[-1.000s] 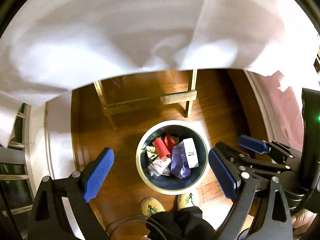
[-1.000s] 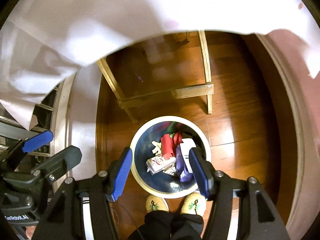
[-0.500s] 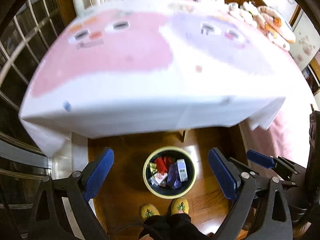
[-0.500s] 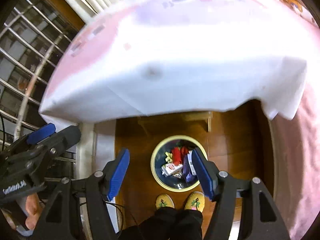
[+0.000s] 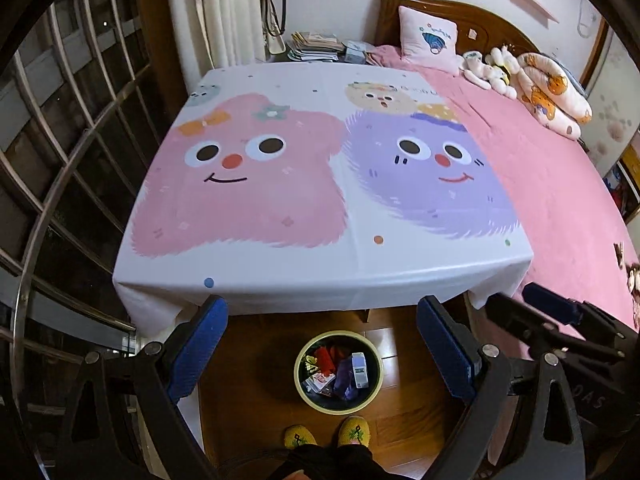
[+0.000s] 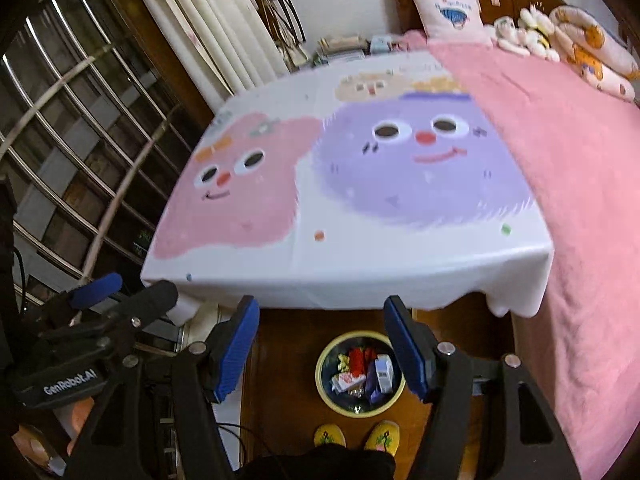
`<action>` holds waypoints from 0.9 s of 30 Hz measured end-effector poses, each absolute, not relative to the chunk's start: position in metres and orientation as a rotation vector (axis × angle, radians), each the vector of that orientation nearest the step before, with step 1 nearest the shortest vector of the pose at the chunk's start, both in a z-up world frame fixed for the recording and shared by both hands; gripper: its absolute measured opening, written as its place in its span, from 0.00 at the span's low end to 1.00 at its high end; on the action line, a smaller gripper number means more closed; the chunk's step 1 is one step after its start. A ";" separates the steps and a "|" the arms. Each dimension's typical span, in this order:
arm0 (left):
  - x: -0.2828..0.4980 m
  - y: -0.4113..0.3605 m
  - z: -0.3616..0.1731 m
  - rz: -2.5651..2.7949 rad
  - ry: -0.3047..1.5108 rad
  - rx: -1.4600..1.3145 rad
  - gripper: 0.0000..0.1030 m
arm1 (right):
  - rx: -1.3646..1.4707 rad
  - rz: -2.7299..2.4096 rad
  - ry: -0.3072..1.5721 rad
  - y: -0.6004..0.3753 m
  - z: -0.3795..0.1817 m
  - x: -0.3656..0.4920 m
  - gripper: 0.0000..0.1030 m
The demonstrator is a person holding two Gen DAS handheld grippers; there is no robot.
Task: Collect trash
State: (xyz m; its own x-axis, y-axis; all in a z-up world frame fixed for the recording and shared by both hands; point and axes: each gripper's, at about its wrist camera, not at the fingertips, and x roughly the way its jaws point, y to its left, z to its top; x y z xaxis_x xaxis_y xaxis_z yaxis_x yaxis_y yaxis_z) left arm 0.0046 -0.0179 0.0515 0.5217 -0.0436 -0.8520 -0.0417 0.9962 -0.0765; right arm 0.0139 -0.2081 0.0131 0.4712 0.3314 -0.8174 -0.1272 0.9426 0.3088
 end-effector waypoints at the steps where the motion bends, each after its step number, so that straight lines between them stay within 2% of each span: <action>1: 0.004 -0.017 0.055 0.005 1.021 -0.089 0.92 | 0.214 0.287 1.032 -0.208 0.019 0.013 0.63; 8: -0.004 -0.025 0.071 0.036 0.982 -0.068 0.92 | 0.187 0.269 0.984 -0.207 0.041 0.010 0.63; 27: -0.008 -0.033 0.072 0.069 0.960 -0.062 0.92 | 0.169 0.275 0.947 -0.212 0.043 0.004 0.63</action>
State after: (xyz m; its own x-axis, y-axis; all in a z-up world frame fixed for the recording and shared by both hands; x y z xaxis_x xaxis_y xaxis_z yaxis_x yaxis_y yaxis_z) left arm -0.0081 -0.0326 0.0721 0.5717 0.0316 -0.8198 -0.0868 0.9960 -0.0221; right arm 0.0043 -0.2119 0.0434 0.5531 0.3055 -0.7750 -0.1580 0.9519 0.2625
